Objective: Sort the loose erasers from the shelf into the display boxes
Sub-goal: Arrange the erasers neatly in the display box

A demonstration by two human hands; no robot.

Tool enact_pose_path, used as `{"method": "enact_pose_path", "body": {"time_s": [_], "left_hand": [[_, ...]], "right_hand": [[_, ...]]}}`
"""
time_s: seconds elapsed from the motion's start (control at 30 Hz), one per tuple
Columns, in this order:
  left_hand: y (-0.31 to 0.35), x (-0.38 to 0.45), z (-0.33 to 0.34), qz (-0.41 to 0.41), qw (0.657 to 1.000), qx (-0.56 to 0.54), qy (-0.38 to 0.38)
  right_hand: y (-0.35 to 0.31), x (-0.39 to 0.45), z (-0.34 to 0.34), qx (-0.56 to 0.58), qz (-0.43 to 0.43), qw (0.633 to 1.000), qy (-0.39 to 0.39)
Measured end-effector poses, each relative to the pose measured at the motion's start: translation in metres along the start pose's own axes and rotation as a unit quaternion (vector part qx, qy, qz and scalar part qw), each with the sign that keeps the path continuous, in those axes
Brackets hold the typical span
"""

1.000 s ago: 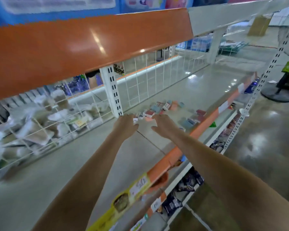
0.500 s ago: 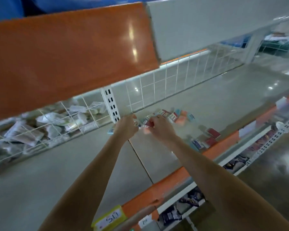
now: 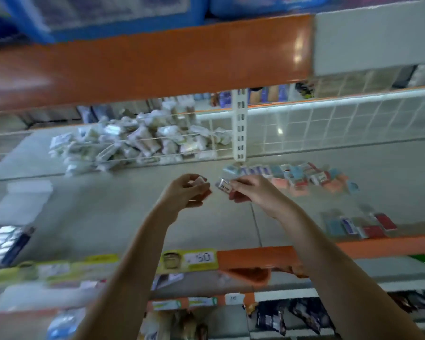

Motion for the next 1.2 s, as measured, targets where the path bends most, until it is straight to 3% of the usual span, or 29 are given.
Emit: {"method": "enact_pose_path", "body": {"time_s": [0.33, 0.63, 1.03, 1.2], "left_hand": [[-0.069, -0.138, -0.177, -0.028, 0.974, -0.124, 0.189], [-0.15, -0.232, -0.332, -0.034, 0.957, -0.151, 0.244], [-0.185, -0.229, -0.49, -0.04, 0.952, -0.128, 0.276], [-0.188, -0.211, -0.57, -0.061, 0.949, -0.059, 0.304]], "right_hand": [[-0.004, -0.001, 0.222, -0.004, 0.006, 0.988, -0.157], [-0.008, -0.017, 0.426, -0.086, -0.061, 0.978, -0.182], [-0.031, 0.064, 0.582, -0.084, -0.071, 0.968, -0.227], [-0.044, 0.125, 0.639, -0.127, -0.091, 0.961, -0.23]]}}
Point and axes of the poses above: each hand's wrist, its own x-axis towards the middle knuckle, its own z-axis out of the palm, y = z × x, the point moved 1 cm from there along x, towards the middle knuckle, and after that the axes turned 7 degrees about x, right-handed, at the moved point
